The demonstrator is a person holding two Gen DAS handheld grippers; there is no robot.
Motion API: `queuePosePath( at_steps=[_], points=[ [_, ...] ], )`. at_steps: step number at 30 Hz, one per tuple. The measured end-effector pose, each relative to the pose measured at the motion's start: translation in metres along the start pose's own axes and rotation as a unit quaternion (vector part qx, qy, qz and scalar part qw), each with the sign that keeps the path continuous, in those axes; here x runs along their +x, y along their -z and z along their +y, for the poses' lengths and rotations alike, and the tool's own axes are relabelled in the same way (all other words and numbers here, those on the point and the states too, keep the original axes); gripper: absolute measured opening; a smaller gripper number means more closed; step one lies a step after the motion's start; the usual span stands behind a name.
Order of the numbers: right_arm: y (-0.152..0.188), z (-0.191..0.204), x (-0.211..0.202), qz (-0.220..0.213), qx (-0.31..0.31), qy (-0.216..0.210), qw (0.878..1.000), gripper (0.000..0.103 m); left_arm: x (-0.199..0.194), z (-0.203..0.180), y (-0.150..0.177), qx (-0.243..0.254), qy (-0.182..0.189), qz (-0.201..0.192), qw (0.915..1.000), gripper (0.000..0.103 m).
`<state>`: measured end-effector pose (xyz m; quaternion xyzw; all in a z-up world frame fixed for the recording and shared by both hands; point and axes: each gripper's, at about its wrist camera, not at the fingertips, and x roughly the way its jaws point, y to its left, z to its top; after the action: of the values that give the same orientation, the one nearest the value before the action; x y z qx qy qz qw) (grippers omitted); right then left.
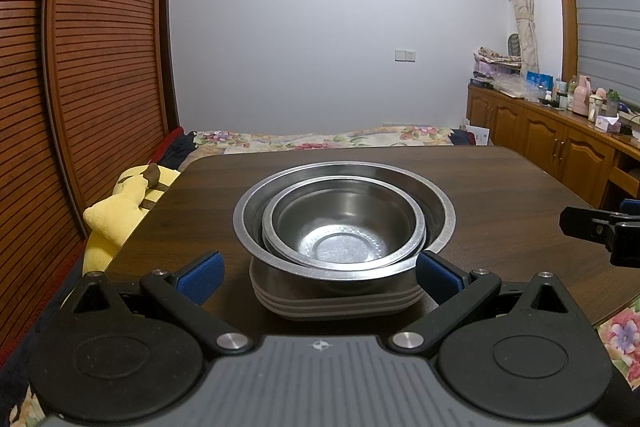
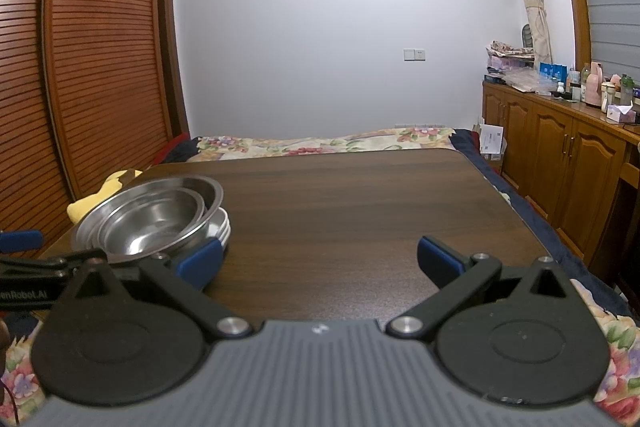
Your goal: Organize plates and bowls
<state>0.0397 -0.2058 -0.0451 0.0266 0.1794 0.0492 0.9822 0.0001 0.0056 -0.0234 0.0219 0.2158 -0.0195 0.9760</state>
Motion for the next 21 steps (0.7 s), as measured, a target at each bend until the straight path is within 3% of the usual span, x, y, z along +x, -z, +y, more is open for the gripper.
queuePosePath(
  at_steps=[21],
  points=[
    [0.0005,-0.0021,0.0007,0.000,0.004,0.000,1.000,0.103,0.0003,0.0002,0.0003,0.000,0.000,0.000,1.0000,0.103]
  ],
)
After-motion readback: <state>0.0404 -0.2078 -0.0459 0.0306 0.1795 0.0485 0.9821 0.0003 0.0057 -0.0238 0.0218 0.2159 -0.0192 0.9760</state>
